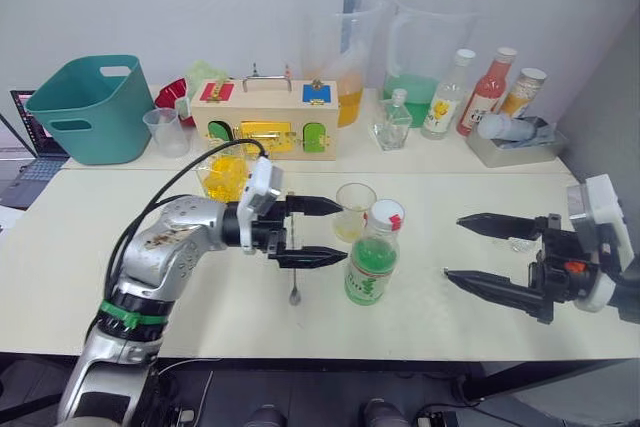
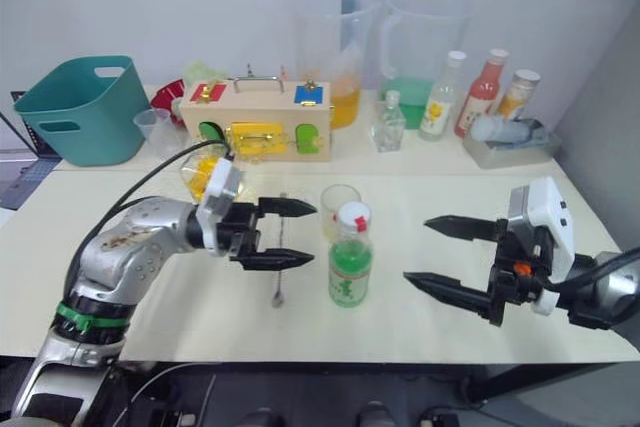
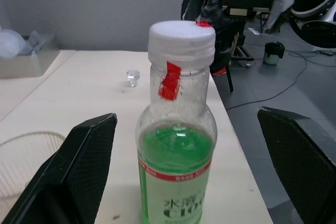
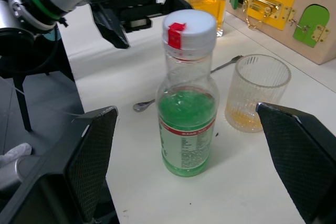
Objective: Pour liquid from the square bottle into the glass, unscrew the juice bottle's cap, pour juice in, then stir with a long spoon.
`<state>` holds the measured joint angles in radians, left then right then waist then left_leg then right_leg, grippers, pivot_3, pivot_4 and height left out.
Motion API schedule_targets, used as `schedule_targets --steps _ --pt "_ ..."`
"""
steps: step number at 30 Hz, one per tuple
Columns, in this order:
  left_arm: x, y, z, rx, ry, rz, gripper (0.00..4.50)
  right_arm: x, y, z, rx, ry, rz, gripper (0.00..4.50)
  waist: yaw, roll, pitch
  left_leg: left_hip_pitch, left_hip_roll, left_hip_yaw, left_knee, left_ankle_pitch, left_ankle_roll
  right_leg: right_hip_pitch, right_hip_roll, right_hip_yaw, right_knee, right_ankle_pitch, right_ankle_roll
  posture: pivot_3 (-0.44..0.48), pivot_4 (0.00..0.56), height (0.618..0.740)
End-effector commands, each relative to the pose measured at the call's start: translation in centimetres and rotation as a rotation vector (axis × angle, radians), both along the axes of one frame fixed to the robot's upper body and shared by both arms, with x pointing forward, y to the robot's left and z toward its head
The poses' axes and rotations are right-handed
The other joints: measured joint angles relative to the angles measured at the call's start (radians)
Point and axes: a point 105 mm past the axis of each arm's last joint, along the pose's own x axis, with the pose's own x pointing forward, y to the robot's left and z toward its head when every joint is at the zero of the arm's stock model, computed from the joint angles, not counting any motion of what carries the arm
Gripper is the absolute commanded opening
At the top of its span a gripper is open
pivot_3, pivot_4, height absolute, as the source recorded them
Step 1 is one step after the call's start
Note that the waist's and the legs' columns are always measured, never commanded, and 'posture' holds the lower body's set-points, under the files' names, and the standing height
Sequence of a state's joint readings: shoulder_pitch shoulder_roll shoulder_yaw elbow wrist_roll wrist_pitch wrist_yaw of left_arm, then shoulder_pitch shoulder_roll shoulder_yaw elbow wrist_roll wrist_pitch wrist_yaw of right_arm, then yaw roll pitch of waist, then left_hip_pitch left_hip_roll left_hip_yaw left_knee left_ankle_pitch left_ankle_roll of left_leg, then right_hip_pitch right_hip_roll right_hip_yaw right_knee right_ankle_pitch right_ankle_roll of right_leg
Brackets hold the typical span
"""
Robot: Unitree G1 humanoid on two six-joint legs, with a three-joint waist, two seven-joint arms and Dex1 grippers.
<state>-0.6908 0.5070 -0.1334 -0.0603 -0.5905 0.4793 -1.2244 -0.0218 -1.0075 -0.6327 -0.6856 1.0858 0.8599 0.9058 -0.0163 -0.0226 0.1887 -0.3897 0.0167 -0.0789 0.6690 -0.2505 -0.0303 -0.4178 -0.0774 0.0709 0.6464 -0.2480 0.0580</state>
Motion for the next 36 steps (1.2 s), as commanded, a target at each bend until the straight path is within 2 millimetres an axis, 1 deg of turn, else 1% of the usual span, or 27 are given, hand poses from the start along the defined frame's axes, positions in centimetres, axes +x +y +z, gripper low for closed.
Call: schedule_targets --steps 1,3,7,16,20,25,26,31,33,36 --pt "0.5 -1.2 0.8 -0.018 -0.053 -0.027 4.50 -1.0 0.5 1.2 -0.008 -0.043 0.003 4.48 0.001 0.000 0.000 0.000 0.000 0.000 0.000 0.000 0.000 0.000 0.000 0.000 0.000 0.000 0.000 0.000 0.150 0.740" --pt "0.6 -1.8 0.9 -0.031 -0.046 -0.047 4.50 -1.1 0.5 1.4 -0.006 -0.045 -0.010 4.48 0.002 0.000 0.000 0.000 0.000 0.000 0.001 0.000 0.000 0.001 0.000 0.000 0.000 0.000 0.000 0.000 0.150 0.740" --pt "0.5 -3.3 0.4 -0.032 -0.029 -0.106 4.50 -0.9 0.3 1.3 -0.025 -0.066 -0.062 4.48 0.002 0.000 0.000 0.000 0.000 0.000 0.001 0.000 0.000 0.001 0.000 0.000 0.000 0.000 0.000 0.000 0.150 0.740" --pt "0.6 -4.9 -0.1 -0.028 -0.026 -0.151 4.50 -1.1 0.7 1.2 0.000 -0.042 -0.073 4.48 0.002 -0.001 0.000 0.000 0.000 0.000 0.001 0.000 0.000 0.001 0.000 0.000 0.000 0.000 0.000 0.000 0.150 0.740" --pt "0.4 -5.5 -0.2 -0.034 -0.026 -0.160 3.33 -0.9 0.7 1.3 0.003 -0.046 -0.082 4.50 0.002 -0.001 0.000 0.000 0.000 0.000 0.001 0.000 0.000 0.001 0.000 0.000 -0.001 0.000 0.000 0.000 0.150 0.740" --pt "0.3 -5.8 -0.2 -0.036 -0.031 -0.165 1.67 -0.9 0.7 1.3 0.002 -0.045 -0.079 4.50 0.002 -0.001 0.000 0.000 0.000 0.000 0.001 0.000 0.000 0.001 0.000 0.000 -0.001 0.000 0.000 0.000 0.150 0.740" --pt "0.3 -5.8 -0.2 -0.036 -0.031 -0.164 1.46 -0.9 0.7 1.3 0.001 -0.045 -0.078 4.50 0.003 -0.001 0.000 0.000 0.000 0.000 0.001 0.000 0.000 0.001 0.000 0.000 0.000 0.000 0.000 0.000 0.150 0.740" --pt "0.2 -5.6 -0.6 0.009 -0.035 -0.163 1.42 -0.4 1.3 1.8 -0.029 -0.068 -0.050 4.50 0.001 -0.001 0.000 0.000 0.000 0.000 0.001 0.000 0.000 0.001 0.000 0.000 -0.001 0.000 0.000 0.000 0.150 0.740" --pt "0.1 -5.5 -0.9 0.035 -0.041 -0.160 1.42 0.0 2.0 2.2 -0.006 -0.084 -0.031 4.50 0.000 -0.001 0.000 0.000 0.000 0.000 0.001 0.000 0.000 0.001 0.000 0.000 0.000 0.000 0.000 0.000 0.150 0.740" --pt "0.2 -5.4 -1.1 0.059 -0.049 -0.144 1.42 0.7 3.0 2.4 0.012 -0.100 -0.021 4.50 -0.002 0.000 0.000 0.000 0.000 0.000 0.001 0.000 0.000 0.002 0.000 0.000 -0.001 0.000 0.000 0.000 0.150 0.740"
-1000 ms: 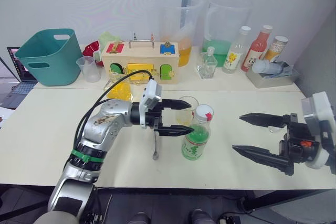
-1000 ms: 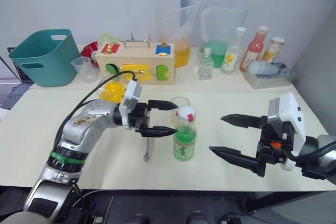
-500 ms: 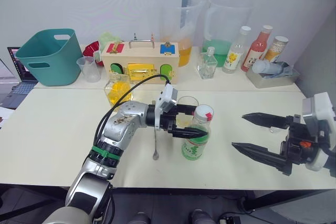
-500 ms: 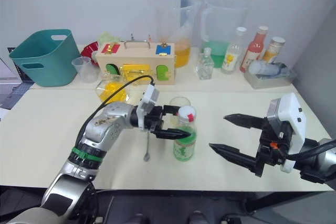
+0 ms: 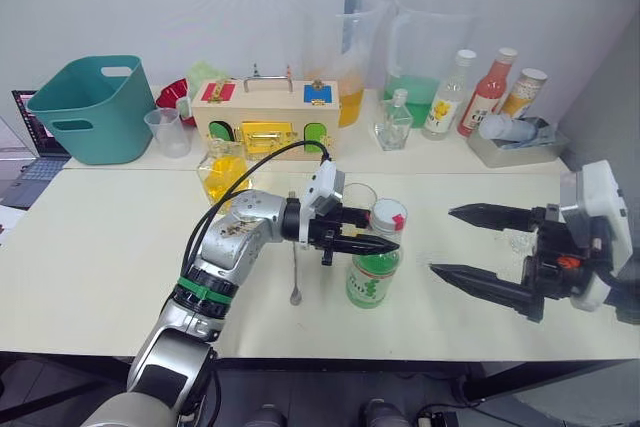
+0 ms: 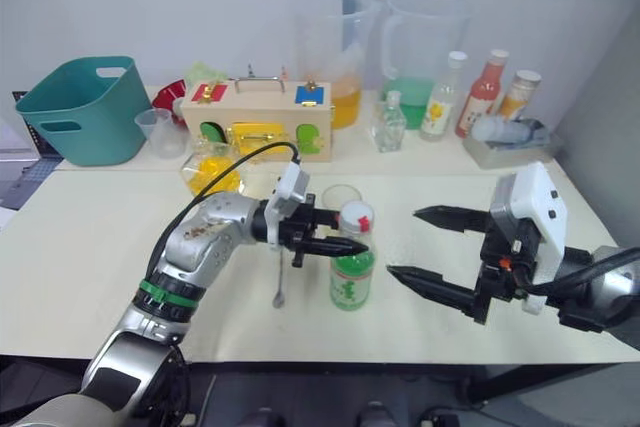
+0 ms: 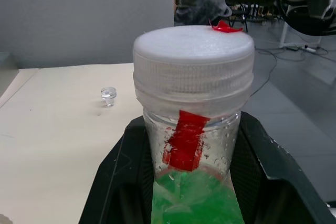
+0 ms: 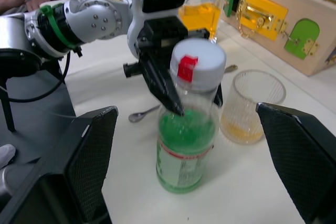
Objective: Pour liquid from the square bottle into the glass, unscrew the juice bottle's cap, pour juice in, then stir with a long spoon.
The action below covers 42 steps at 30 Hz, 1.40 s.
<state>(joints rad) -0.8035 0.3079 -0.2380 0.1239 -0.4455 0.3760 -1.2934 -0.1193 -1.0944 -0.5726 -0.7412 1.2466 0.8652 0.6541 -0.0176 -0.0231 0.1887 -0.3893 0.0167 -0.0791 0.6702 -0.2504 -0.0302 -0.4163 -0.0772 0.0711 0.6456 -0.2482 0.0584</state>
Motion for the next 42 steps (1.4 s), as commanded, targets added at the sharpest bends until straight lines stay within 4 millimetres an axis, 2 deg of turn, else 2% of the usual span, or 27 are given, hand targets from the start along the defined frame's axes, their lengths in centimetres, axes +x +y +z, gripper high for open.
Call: schedule_targets --steps 1,5,13,22,29,35,39,42 --pt "-0.3 -0.1 0.0 0.045 -0.033 -0.002 1.42 0.6 1.2 0.6 0.035 -0.041 0.012 4.50 -0.001 0.000 0.000 0.000 0.000 0.000 0.000 0.000 0.000 0.000 0.000 0.000 0.000 0.000 0.000 0.000 0.150 0.740" --pt "-0.4 0.1 -0.3 0.070 -0.042 0.010 1.42 2.6 2.0 0.0 0.042 -0.068 -0.048 4.50 0.000 0.000 0.000 0.000 0.000 0.000 0.000 0.000 0.000 0.000 0.000 0.000 0.000 0.000 0.000 0.000 0.150 0.740" --pt "-0.3 0.4 -0.4 0.084 -0.045 0.028 1.41 3.9 3.7 -0.4 0.110 -0.071 -0.059 4.50 -0.002 0.000 0.000 0.000 0.000 0.000 0.000 0.000 0.000 -0.001 0.000 0.000 0.001 0.000 0.000 0.000 0.150 0.740" --pt "-0.3 0.5 -0.2 0.088 -0.048 0.031 1.38 4.1 4.4 -1.0 0.113 -0.039 -0.037 1.70 -0.003 0.000 0.000 0.000 0.000 0.000 0.000 0.000 0.000 -0.001 0.000 0.000 0.001 0.000 0.000 0.000 0.150 0.740" --pt "0.1 0.7 0.7 0.091 -0.056 0.043 1.36 3.6 4.9 -0.6 0.120 -0.034 0.136 1.70 -0.006 0.000 0.000 0.000 0.000 0.000 0.000 0.000 0.000 -0.001 0.000 0.000 0.001 0.000 0.000 0.000 0.150 0.740" --pt "-0.1 2.0 2.2 0.064 -0.080 0.040 1.34 3.1 5.4 -0.4 0.047 0.009 0.452 1.70 -0.018 0.000 0.000 0.000 0.000 0.000 0.000 0.000 0.000 -0.002 0.000 0.000 0.002 0.000 0.000 0.000 0.150 0.740" --pt "-0.6 2.1 1.9 0.073 -0.089 0.031 1.33 3.0 6.1 0.4 0.065 0.046 0.642 1.70 -0.026 0.000 0.000 -0.002 0.000 0.000 0.000 0.000 0.000 -0.004 0.000 0.000 0.002 0.000 0.000 0.000 0.150 0.740" --pt "-1.1 2.0 1.5 0.077 -0.080 0.024 1.33 2.4 6.6 0.0 0.023 0.067 0.789 1.70 -0.025 0.000 0.000 -0.002 0.000 0.000 0.000 0.000 0.000 -0.005 0.000 0.000 0.003 0.000 0.000 0.000 0.150 0.740"
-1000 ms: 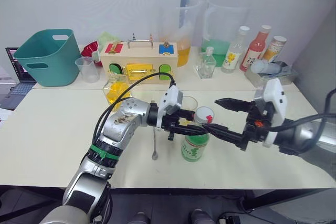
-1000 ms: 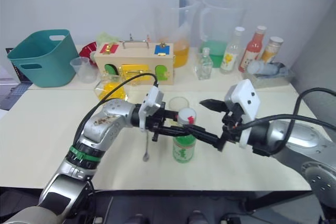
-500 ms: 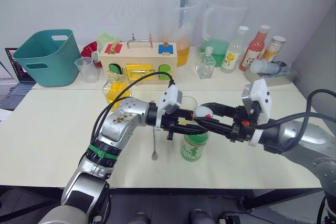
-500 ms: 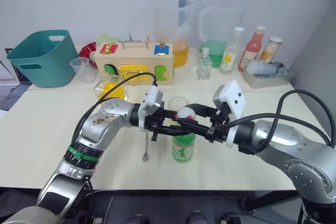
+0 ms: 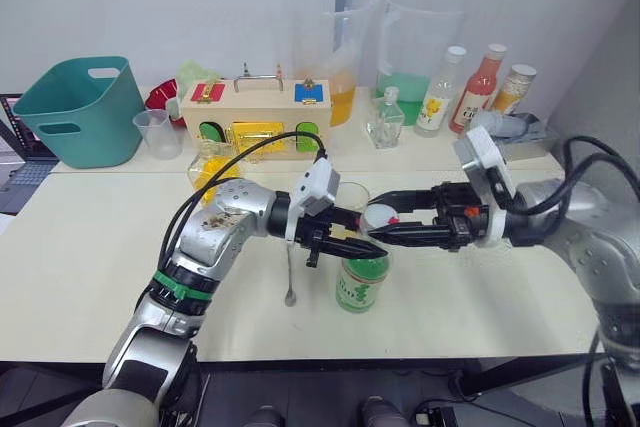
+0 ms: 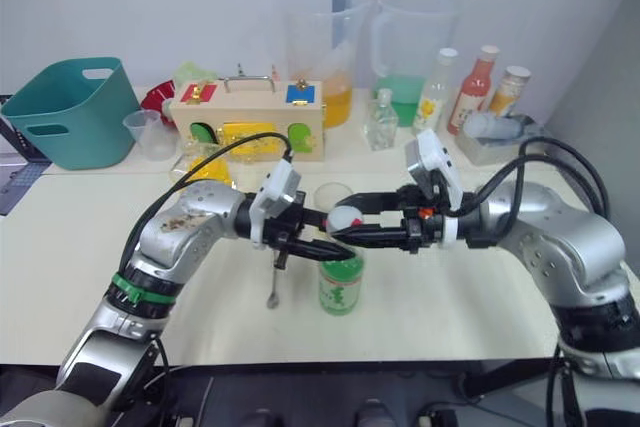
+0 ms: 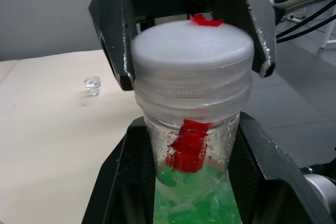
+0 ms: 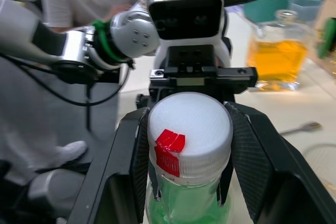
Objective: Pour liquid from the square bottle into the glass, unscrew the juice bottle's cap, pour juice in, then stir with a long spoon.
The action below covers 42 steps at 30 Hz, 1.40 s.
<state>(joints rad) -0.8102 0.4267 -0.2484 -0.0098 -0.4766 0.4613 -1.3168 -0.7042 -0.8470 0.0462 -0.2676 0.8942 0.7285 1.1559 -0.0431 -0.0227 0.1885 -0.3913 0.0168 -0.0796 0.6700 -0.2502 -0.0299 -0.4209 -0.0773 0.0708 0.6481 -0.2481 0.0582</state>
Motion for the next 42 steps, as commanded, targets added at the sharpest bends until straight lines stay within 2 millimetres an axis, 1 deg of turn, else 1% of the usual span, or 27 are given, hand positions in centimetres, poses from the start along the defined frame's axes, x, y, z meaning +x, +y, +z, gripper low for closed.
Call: schedule_targets --steps 1,5,8,10,14,15,16,17,19,21,24,26,29,31,36,41,42 --pt "0.0 0.4 0.4 -0.016 -0.028 0.042 1.33 -3.0 1.4 0.2 -0.027 -0.026 0.328 1.70 0.000 0.000 0.000 0.000 0.000 0.000 0.000 0.000 0.000 0.000 0.000 0.000 0.000 0.000 0.000 0.000 0.150 0.740" --pt "-0.1 0.5 0.3 -0.014 -0.026 0.057 1.31 -2.2 1.3 -0.1 -0.069 -0.055 0.365 1.70 0.002 0.000 0.000 -0.001 0.000 0.000 0.000 0.000 0.000 -0.001 0.000 0.000 0.000 0.000 0.000 0.000 0.150 0.740" --pt "-0.1 0.7 0.1 -0.002 -0.027 0.067 1.29 -1.9 1.2 -0.1 -0.084 -0.042 0.366 1.70 0.002 0.000 0.000 -0.001 0.000 0.000 0.001 0.000 0.000 -0.001 0.000 0.000 0.000 0.000 0.000 0.000 0.150 0.740" --pt "-0.1 0.7 -0.1 -0.002 -0.021 0.074 1.29 -1.8 1.0 -0.2 -0.095 -0.023 0.342 2.74 0.002 0.000 0.000 -0.001 0.000 0.000 0.001 0.000 0.000 -0.001 0.000 0.000 0.000 0.000 0.000 0.000 0.150 0.740" --pt "0.3 0.7 -0.3 -0.009 -0.013 0.102 1.29 -1.6 0.5 0.3 -0.068 -0.014 0.293 4.09 0.002 0.000 0.000 0.000 0.000 0.000 0.001 0.000 0.000 0.000 0.000 0.000 0.000 0.000 0.000 0.000 0.150 0.740" --pt "0.4 0.7 -0.4 -0.009 -0.013 0.108 1.29 -1.5 0.4 0.5 -0.054 -0.023 0.272 4.36 0.003 0.000 0.000 0.000 0.000 0.000 0.002 0.000 0.000 0.000 0.000 0.000 0.000 0.000 0.000 0.000 0.150 0.740" --pt "0.4 0.7 -0.5 -0.011 -0.012 0.110 1.29 -1.4 0.0 1.0 -0.019 -0.044 0.215 4.50 0.003 0.000 0.000 0.000 0.000 0.000 0.002 0.000 0.000 0.000 0.000 0.000 0.000 0.000 0.000 0.000 0.150 0.740" --pt "0.3 0.6 -0.5 -0.022 -0.015 0.106 1.29 -1.4 -0.4 1.4 0.010 -0.068 0.158 4.50 0.006 0.000 0.000 -0.001 0.000 0.000 0.003 0.000 0.000 0.001 0.000 0.000 0.000 0.000 0.000 0.000 0.150 0.740" --pt "0.1 0.4 -0.2 -0.055 -0.016 0.100 1.29 -1.4 -0.9 1.8 0.052 -0.059 0.042 4.50 0.010 0.000 0.000 -0.001 0.000 -0.001 0.004 0.000 0.000 0.001 0.000 0.000 0.001 0.000 0.000 0.000 0.150 0.740" --pt "0.1 0.3 0.0 -0.073 -0.010 0.100 1.27 -1.7 -0.9 1.8 0.071 -0.054 -0.013 4.50 0.015 0.000 0.000 -0.001 0.000 -0.001 0.006 0.000 0.000 0.001 -0.001 0.000 0.001 0.000 0.000 0.000 0.150 0.740" --pt "0.0 0.1 0.0 -0.080 -0.007 0.097 1.27 -2.2 -0.7 0.7 0.090 -0.038 -0.174 4.50 0.022 0.000 0.000 -0.001 0.000 -0.001 0.006 0.000 0.000 0.001 0.000 0.000 0.001 0.000 0.000 0.000 0.150 0.740" --pt "-0.1 -0.2 -0.2 -0.070 -0.002 0.090 1.27 -2.5 -0.3 0.0 0.100 -0.061 -0.280 4.50 0.023 0.000 0.000 -0.001 0.000 -0.001 0.006 0.000 0.000 0.001 0.000 0.000 0.001 0.000 0.000 0.000 0.150 0.740" --pt "-0.3 -0.6 -0.5 -0.061 0.008 0.072 1.27 -2.4 0.3 -0.3 0.163 -0.088 -0.439 4.50 0.025 0.000 0.000 -0.002 0.000 0.000 0.007 0.000 0.000 0.001 0.000 0.000 0.001 0.000 0.001 0.000 0.150 0.740" --pt "-0.2 -0.8 -0.6 -0.057 0.011 0.072 1.27 -2.4 0.4 -0.6 0.168 -0.107 -0.511 4.50 0.026 0.000 0.000 -0.002 0.000 0.000 0.007 0.000 0.000 0.001 0.000 0.000 0.001 0.000 0.001 0.000 0.150 0.740" --pt "-0.1 -0.9 -1.2 -0.025 0.007 0.070 1.26 -2.3 0.0 -0.6 0.203 -0.062 -0.610 4.50 0.030 0.000 0.000 -0.002 -0.001 0.000 0.007 0.000 0.000 0.002 0.000 0.000 0.000 0.000 0.001 0.000 0.150 0.740" --pt "0.2 -1.0 -1.3 -0.020 0.008 0.077 1.26 -2.8 0.1 -0.5 0.182 -0.053 -0.615 4.50 0.028 0.000 0.000 -0.001 0.000 0.000 0.007 0.000 0.000 0.003 0.000 0.000 -0.001 0.000 0.001 0.000 0.150 0.740" --pt "0.2 -1.1 -1.4 -0.018 0.007 0.077 1.26 -2.6 0.0 -0.5 0.176 -0.051 -0.624 4.25 0.028 0.000 0.000 -0.001 0.000 0.000 0.007 0.000 0.000 0.003 0.000 0.000 -0.001 0.000 0.001 0.000 0.150 0.740"
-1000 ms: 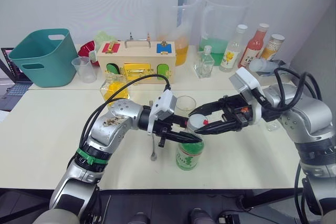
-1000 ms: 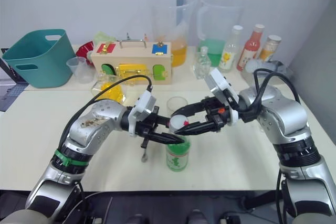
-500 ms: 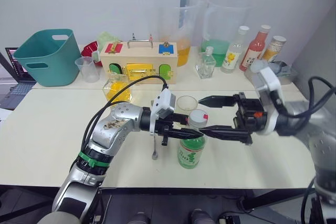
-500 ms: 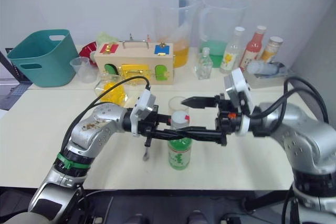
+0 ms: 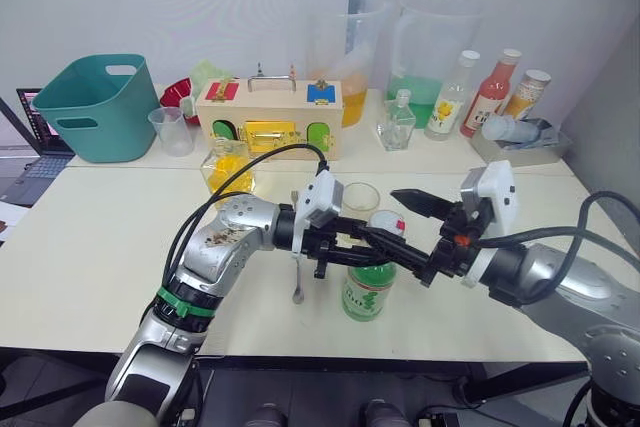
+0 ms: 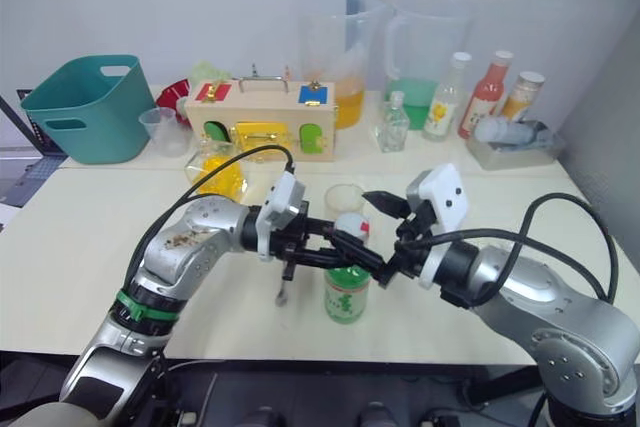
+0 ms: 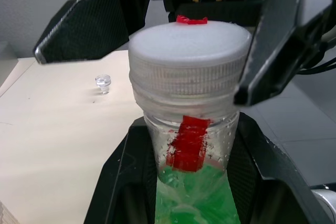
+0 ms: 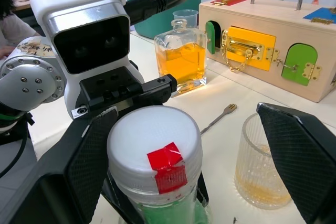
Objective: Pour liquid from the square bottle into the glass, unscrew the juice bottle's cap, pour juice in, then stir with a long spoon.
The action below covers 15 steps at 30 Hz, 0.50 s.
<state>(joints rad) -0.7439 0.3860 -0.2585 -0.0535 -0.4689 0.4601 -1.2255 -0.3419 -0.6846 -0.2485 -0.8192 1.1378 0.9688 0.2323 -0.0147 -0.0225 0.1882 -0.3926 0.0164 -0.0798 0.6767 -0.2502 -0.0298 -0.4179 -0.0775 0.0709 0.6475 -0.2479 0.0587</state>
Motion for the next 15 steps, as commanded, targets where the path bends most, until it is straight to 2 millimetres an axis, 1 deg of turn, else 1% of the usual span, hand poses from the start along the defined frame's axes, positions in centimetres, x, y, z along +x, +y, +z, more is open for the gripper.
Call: schedule_targets --steps 1,2,6,8,11,13,15 --pt "0.4 -0.2 -0.3 0.026 -0.018 0.023 1.26 -0.5 0.2 0.9 -0.007 -0.032 0.003 3.99 0.000 0.000 0.000 0.000 0.000 0.000 0.000 0.000 0.000 0.000 0.000 0.000 0.000 0.000 0.000 0.000 0.150 0.740" --pt "0.4 -0.2 -0.3 0.026 -0.018 0.024 1.26 -0.5 0.2 0.9 -0.007 -0.028 0.004 3.71 0.000 0.000 0.000 0.000 0.000 0.000 0.000 0.000 0.000 0.001 0.000 0.000 0.000 0.000 0.000 0.000 0.150 0.740" --pt "0.5 -0.3 -0.2 0.026 -0.026 0.039 1.25 -0.5 0.2 0.5 -0.061 -0.003 0.035 2.37 0.000 0.000 0.000 0.000 0.000 0.000 0.000 0.000 0.000 0.001 0.000 0.000 -0.001 0.000 0.000 0.000 0.150 0.740" --pt "0.6 -0.3 -0.2 0.026 -0.028 0.046 1.23 -0.4 -0.3 0.3 -0.086 0.008 0.046 1.71 0.001 0.000 0.000 0.001 0.000 0.000 0.000 0.000 0.000 0.002 0.000 0.000 -0.001 0.000 0.000 0.000 0.150 0.740" --pt "0.6 -0.3 -0.1 0.023 -0.030 0.059 1.22 -0.2 -0.6 0.3 -0.151 0.002 0.120 1.71 0.001 0.000 0.000 0.004 0.000 0.000 0.000 0.000 0.000 0.007 0.000 0.000 -0.003 0.000 0.001 0.000 0.150 0.740" --pt "0.7 -0.2 0.1 0.018 -0.038 0.078 1.22 0.0 0.0 0.4 -0.187 -0.011 0.245 1.71 0.000 0.000 0.000 0.009 0.000 0.000 -0.001 -0.001 0.001 0.012 0.000 -0.001 -0.005 -0.001 0.001 0.000 0.150 0.740" --pt "0.6 -0.1 0.3 0.012 -0.042 0.082 1.22 0.1 0.7 0.4 -0.210 -0.027 0.392 1.71 -0.004 0.000 0.000 0.010 0.000 0.000 -0.001 -0.001 0.001 0.013 0.000 -0.001 -0.006 -0.001 0.001 0.000 0.150 0.740"
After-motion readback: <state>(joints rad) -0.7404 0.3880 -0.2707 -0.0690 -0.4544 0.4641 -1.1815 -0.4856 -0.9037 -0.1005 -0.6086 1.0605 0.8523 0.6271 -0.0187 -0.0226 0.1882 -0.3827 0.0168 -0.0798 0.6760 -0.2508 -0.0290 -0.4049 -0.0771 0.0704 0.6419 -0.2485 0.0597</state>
